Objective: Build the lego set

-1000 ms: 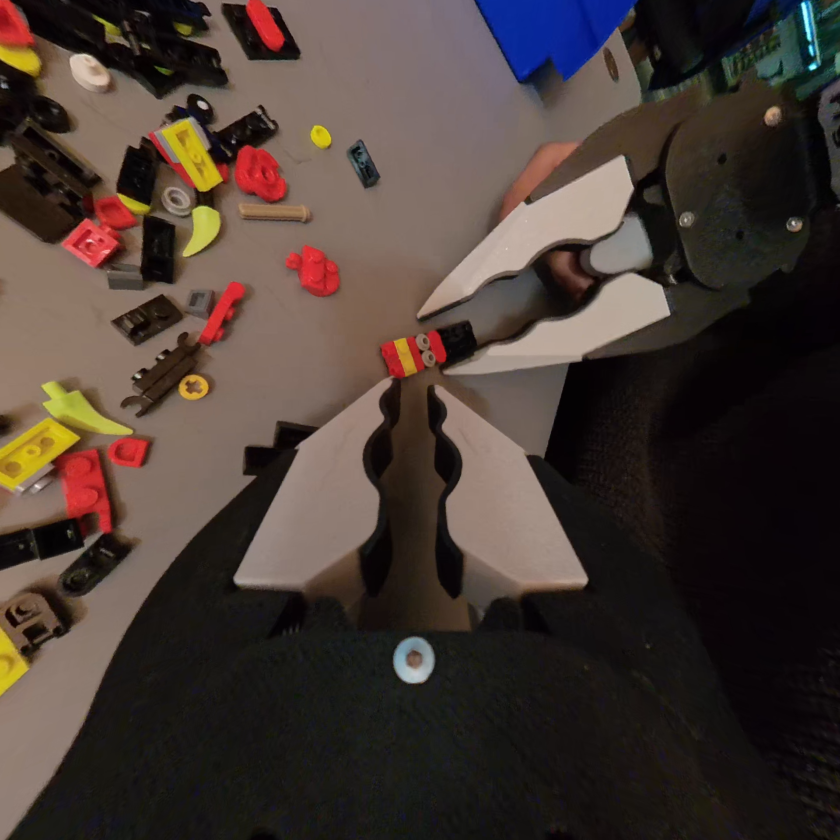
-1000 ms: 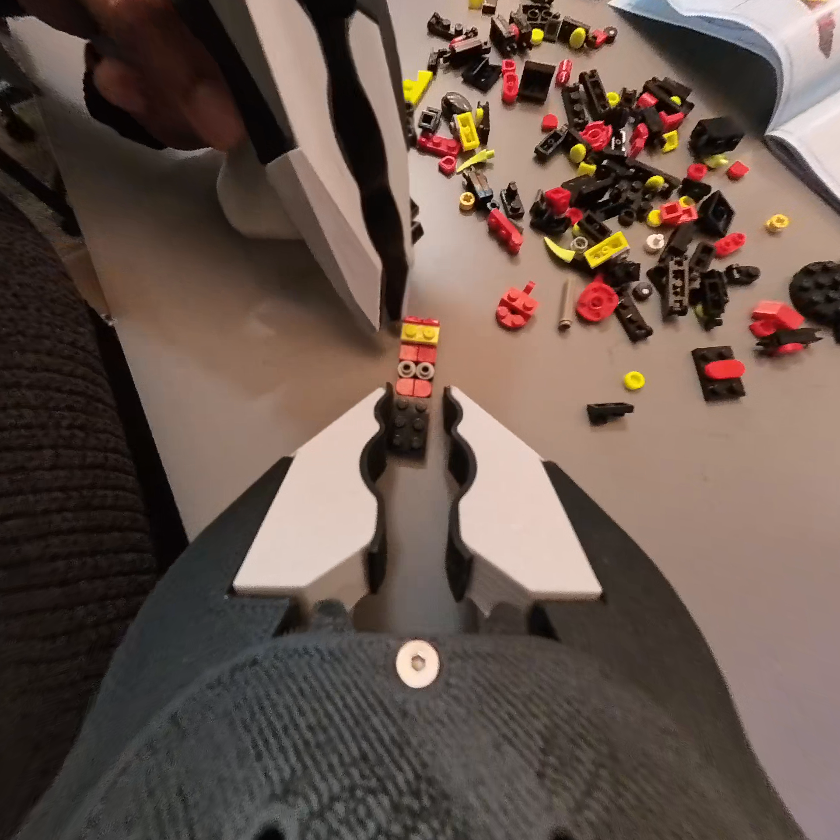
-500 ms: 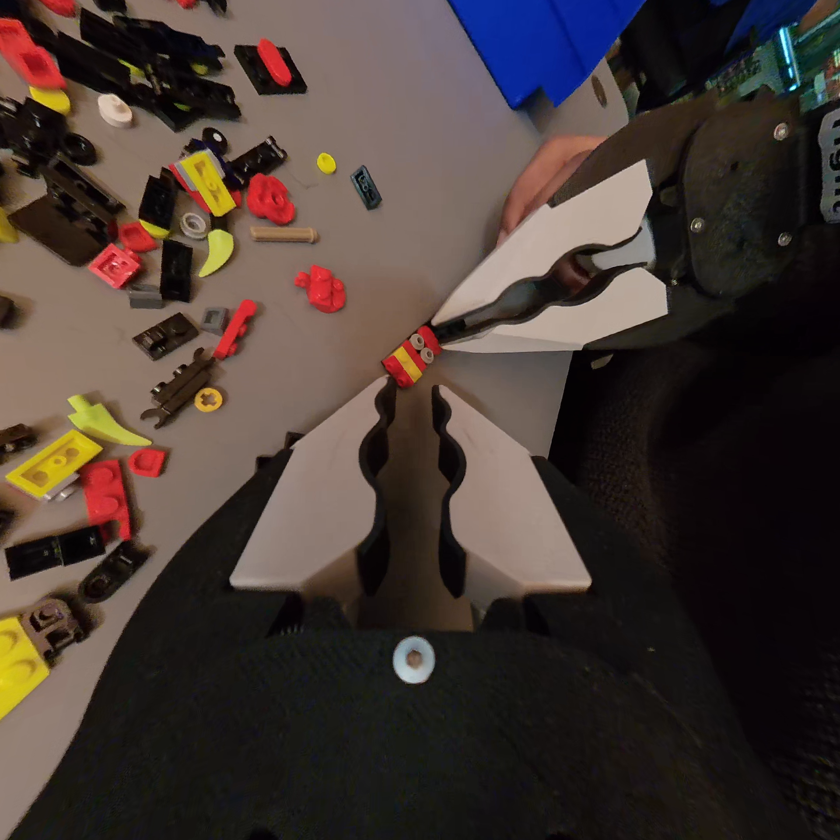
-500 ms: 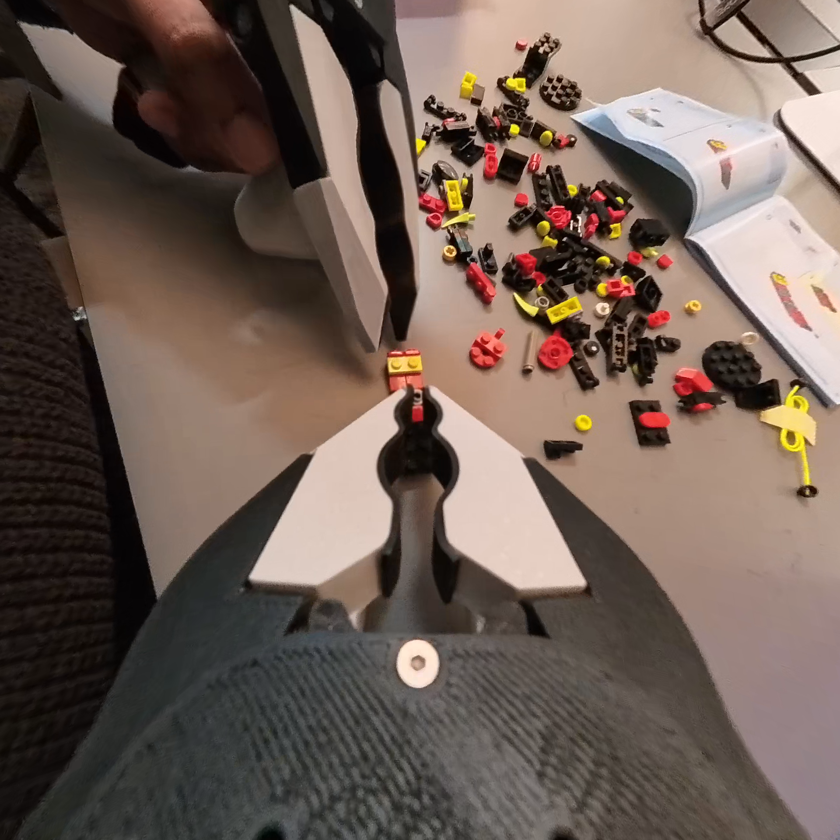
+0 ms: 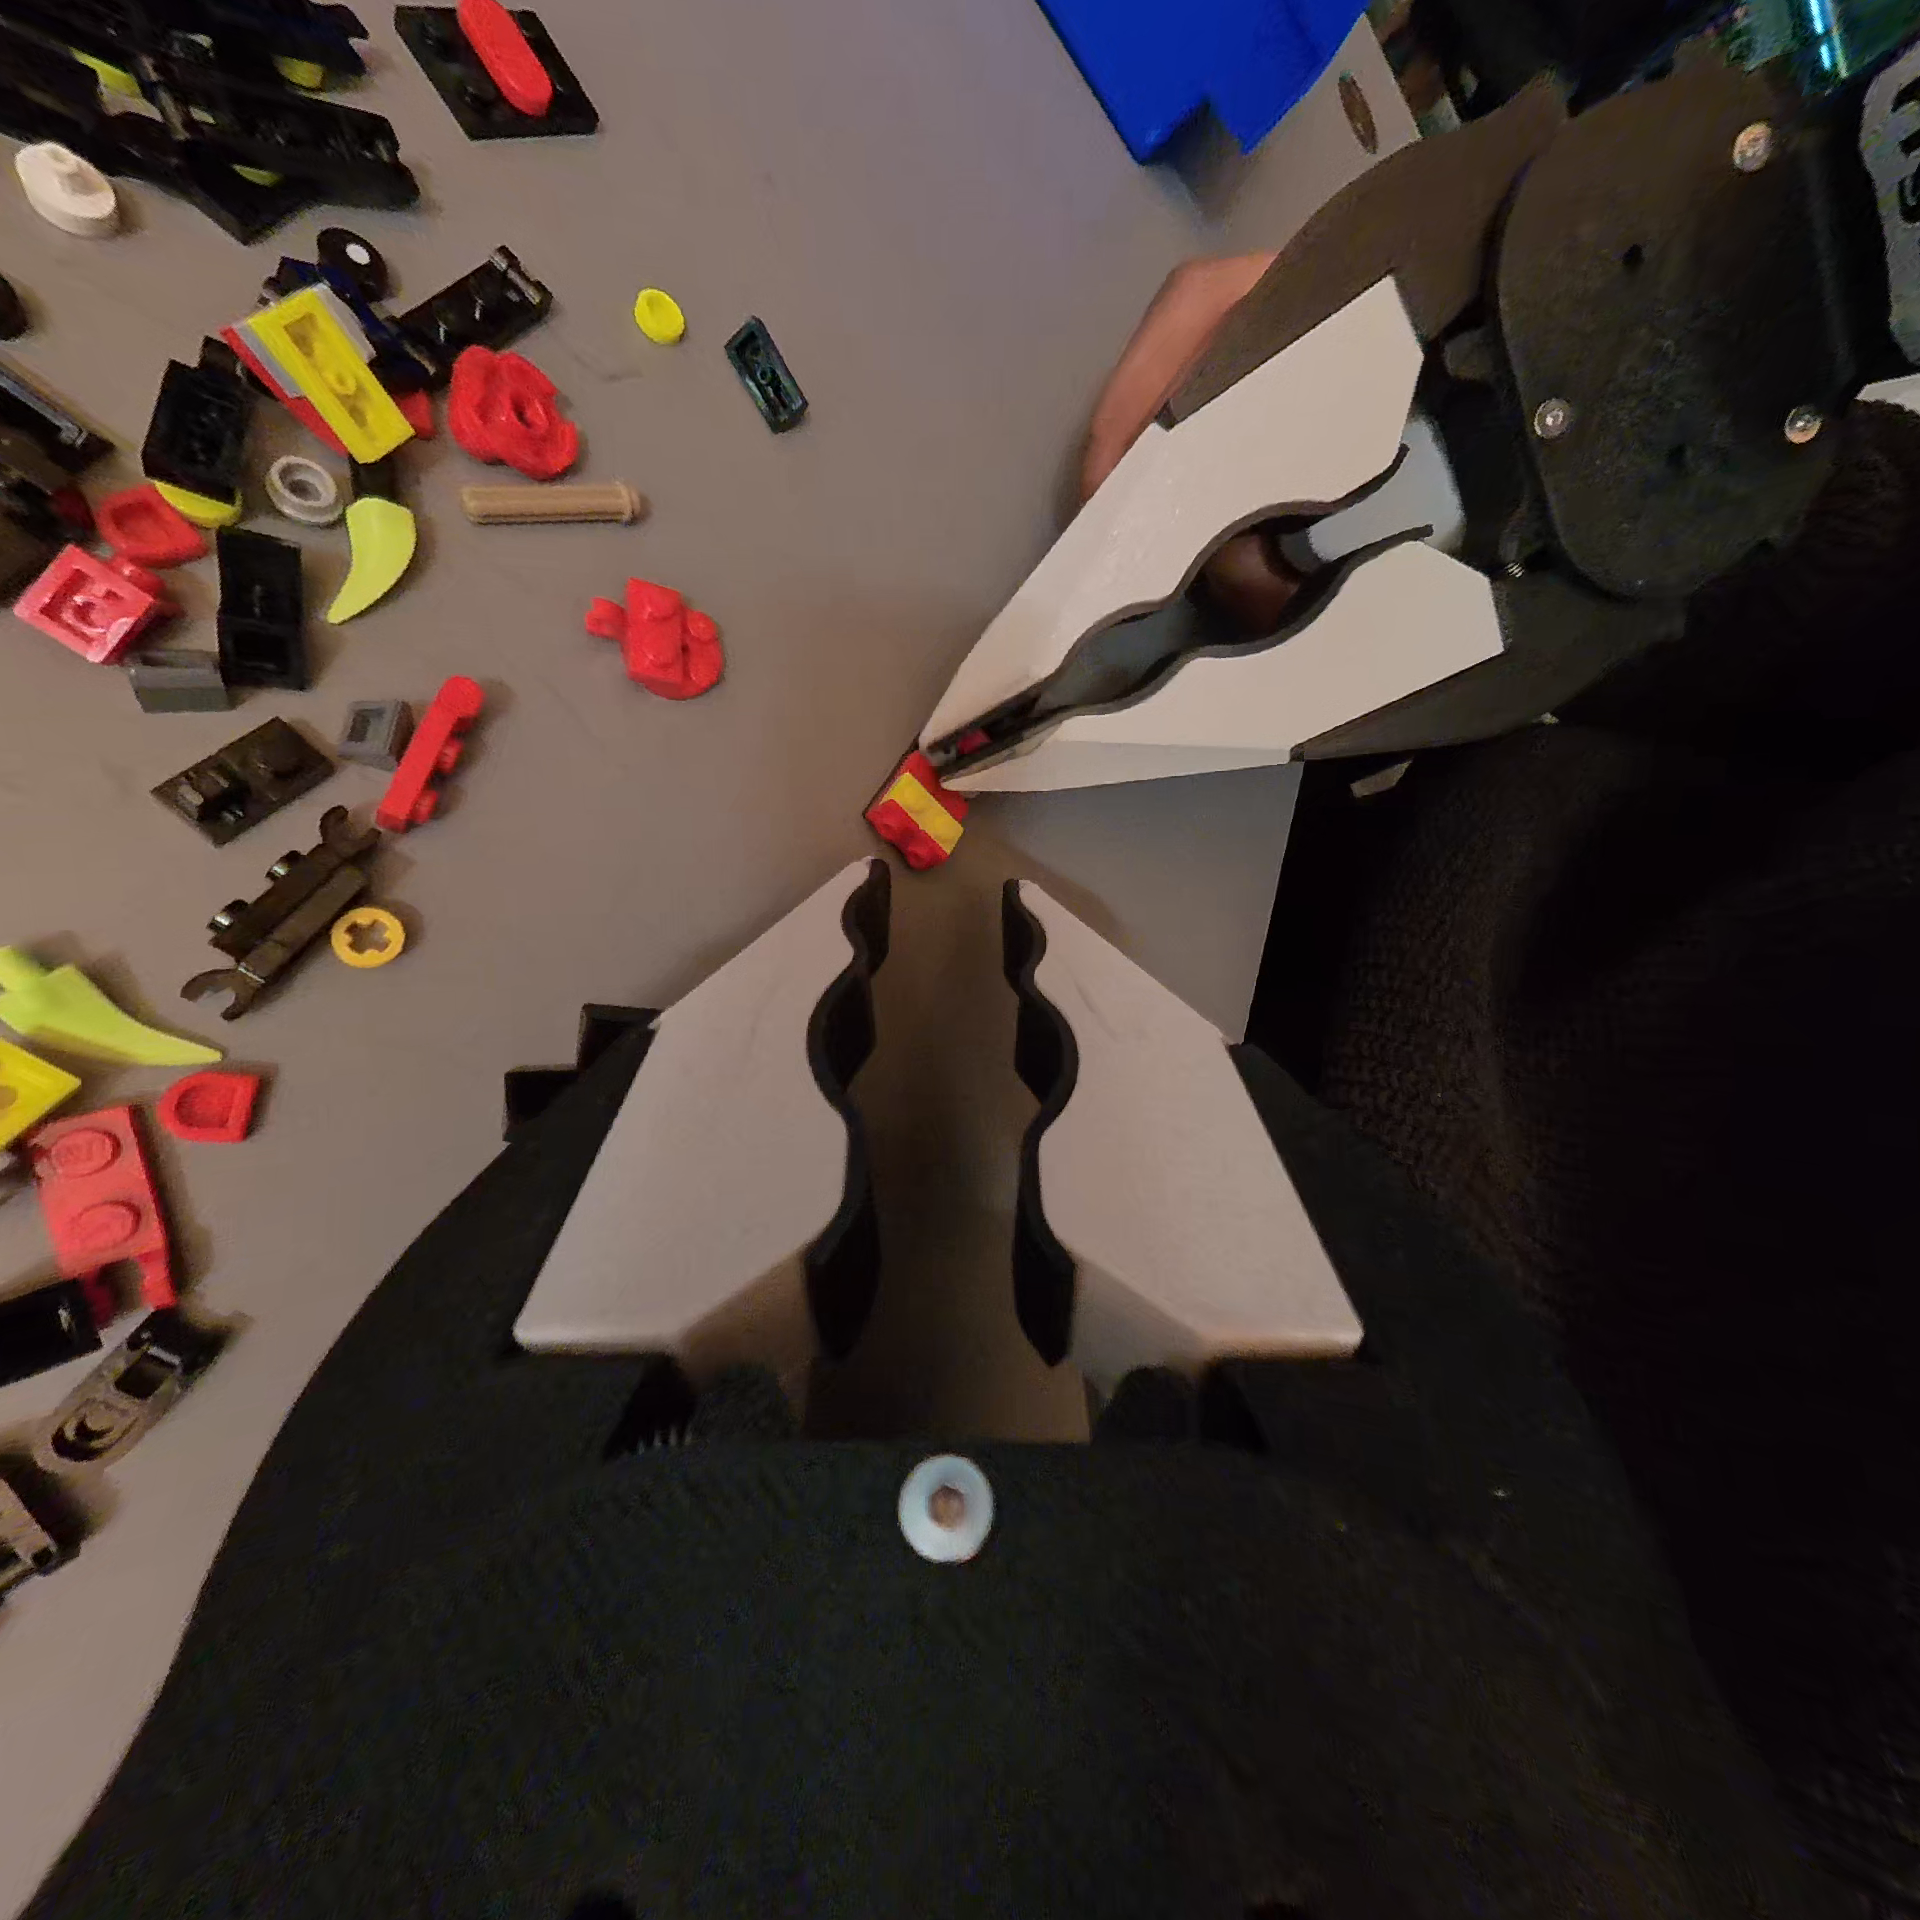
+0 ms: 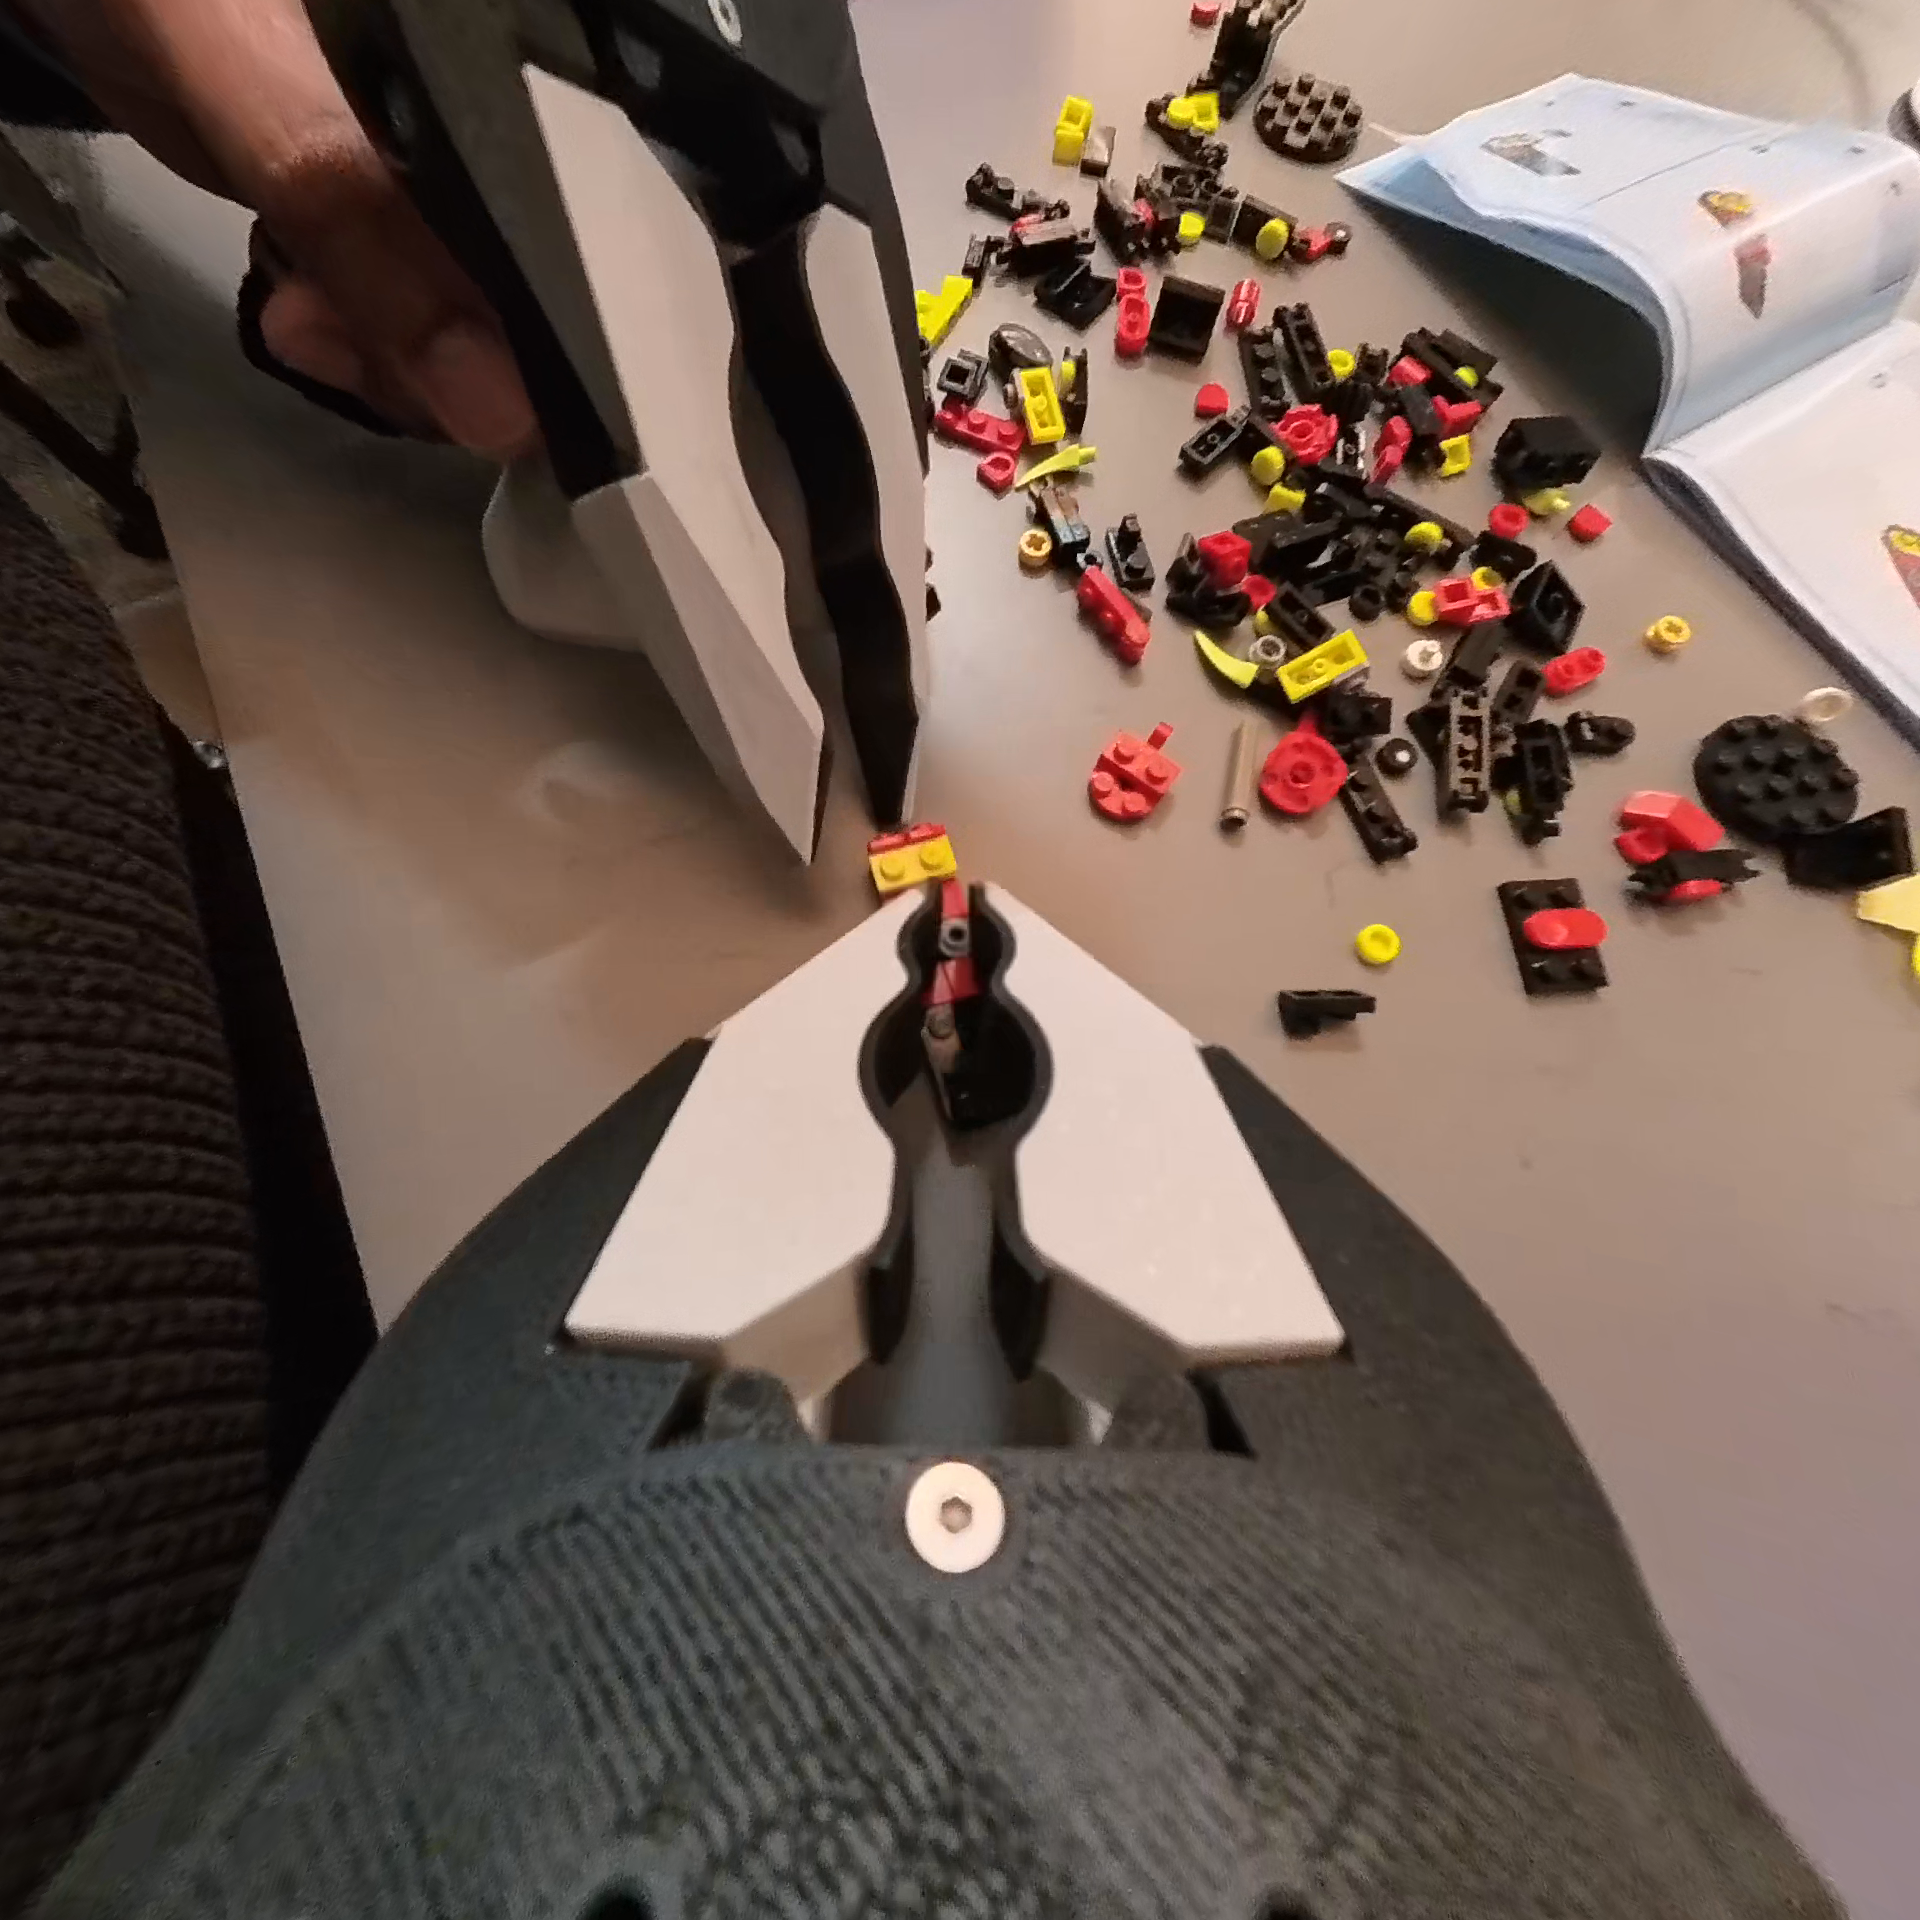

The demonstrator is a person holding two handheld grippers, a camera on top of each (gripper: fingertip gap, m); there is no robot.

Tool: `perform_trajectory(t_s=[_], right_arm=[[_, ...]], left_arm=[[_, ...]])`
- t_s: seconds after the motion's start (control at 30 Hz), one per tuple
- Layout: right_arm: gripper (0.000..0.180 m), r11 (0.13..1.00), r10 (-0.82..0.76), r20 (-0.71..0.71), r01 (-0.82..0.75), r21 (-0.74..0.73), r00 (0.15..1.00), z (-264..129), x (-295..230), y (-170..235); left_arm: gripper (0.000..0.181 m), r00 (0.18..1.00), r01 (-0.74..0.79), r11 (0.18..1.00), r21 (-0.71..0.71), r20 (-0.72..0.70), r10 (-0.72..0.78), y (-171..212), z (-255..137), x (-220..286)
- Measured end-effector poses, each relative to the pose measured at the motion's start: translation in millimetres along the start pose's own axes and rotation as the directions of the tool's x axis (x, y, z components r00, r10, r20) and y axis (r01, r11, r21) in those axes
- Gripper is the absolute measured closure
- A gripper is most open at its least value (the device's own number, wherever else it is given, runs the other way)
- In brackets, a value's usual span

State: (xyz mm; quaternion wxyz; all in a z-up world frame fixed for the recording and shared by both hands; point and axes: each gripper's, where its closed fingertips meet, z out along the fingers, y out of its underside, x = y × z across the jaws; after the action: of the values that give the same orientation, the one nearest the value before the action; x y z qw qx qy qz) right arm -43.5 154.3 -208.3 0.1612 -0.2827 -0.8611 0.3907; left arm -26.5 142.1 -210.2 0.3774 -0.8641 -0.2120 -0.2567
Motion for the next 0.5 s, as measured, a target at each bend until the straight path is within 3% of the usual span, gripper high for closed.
perform_trajectory(t_s=[0.13,0.5], right_arm=[[0.177,0.996,0.04,0.0,-0.04,0.077,0.999,-7.5,3.3,-12.7],[0.176,0.999,0.02,-0.001,-0.02,0.038,1.0,-6.8,4.0,-4.7]], left_arm=[[0.161,1.0,0.002,1.0,0.008,-0.001,-0.002,-1.3,-1.6,-0.6],[0.161,1.0,-0.019,1.0,0.007,0.001,0.019,-1.1,-1.6,-1.9]])
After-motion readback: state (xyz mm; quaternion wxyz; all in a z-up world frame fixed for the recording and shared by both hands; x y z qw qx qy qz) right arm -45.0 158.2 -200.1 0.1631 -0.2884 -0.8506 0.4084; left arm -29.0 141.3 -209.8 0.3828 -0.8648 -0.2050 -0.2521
